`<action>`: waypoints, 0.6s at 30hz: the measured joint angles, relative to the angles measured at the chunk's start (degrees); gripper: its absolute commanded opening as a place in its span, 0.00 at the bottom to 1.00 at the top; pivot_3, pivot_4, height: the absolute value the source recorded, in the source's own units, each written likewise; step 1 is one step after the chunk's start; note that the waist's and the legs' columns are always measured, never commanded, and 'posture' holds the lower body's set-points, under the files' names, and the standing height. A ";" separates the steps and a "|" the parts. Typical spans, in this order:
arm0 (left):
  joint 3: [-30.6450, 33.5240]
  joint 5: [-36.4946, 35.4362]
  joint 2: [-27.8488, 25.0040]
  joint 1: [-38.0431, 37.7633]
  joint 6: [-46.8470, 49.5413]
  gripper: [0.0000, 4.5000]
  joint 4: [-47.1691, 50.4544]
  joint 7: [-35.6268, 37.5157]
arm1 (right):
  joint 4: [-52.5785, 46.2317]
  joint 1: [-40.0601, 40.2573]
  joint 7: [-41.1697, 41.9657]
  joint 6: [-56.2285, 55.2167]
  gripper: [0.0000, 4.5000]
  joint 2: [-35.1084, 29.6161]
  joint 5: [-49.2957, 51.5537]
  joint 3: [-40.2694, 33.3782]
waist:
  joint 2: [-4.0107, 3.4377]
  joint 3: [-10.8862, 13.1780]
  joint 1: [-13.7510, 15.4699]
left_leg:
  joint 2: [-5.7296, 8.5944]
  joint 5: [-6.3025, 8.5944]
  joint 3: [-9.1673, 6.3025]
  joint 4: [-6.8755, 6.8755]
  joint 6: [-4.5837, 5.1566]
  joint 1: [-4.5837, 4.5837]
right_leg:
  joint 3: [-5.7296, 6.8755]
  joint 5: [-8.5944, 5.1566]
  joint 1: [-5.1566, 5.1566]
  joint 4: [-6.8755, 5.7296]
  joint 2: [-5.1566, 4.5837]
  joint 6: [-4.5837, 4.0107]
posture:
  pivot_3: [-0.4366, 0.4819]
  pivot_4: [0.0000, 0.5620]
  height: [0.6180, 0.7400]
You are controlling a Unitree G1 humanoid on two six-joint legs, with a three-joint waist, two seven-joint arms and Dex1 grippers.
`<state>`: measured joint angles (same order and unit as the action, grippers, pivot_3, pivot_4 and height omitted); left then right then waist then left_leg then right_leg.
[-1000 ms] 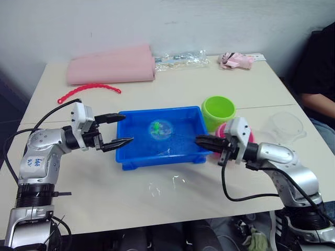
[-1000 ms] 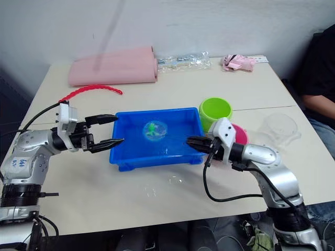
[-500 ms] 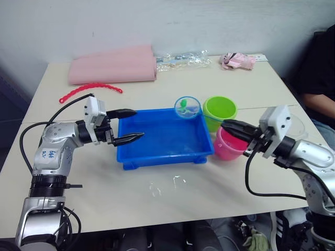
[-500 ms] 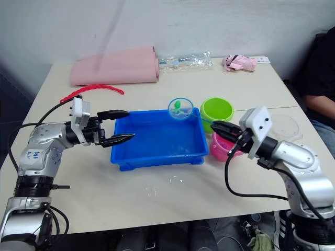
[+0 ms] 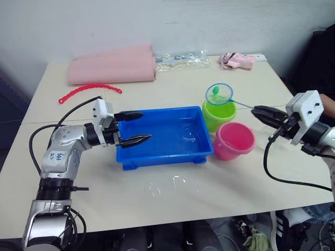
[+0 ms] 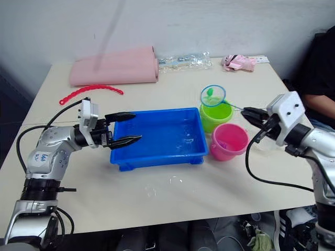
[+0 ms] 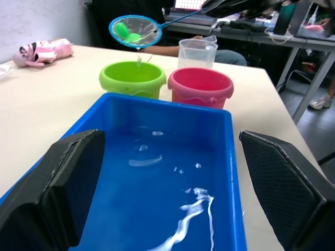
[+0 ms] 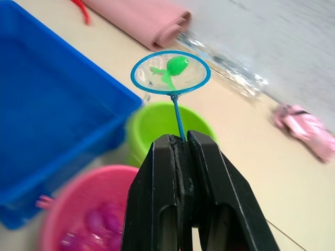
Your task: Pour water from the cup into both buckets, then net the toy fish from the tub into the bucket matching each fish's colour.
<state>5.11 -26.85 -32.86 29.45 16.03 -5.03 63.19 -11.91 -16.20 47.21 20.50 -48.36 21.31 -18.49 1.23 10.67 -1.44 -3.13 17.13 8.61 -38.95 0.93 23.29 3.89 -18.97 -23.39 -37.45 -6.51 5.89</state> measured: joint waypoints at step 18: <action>-1.24 -0.39 1.17 -1.61 4.74 0.99 3.29 -1.80 | 26.16 -6.10 -9.42 -50.90 0.00 -13.68 -38.61 15.49 | -0.05 0.03 -0.15 | -0.06 -0.05 0.05 -0.04 -0.08 -0.03 | -0.05 -0.01 -0.01 -0.02 0.02 0.02 | 0.48 0.27 1.00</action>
<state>3.87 -27.24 -31.70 27.84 20.77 -1.74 61.39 14.25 -22.29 37.79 -30.40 -62.03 -17.30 -3.00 1.18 10.70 -1.59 -3.18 17.08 8.66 -38.99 0.85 23.26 3.83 -18.98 -23.39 -37.47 -6.49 5.90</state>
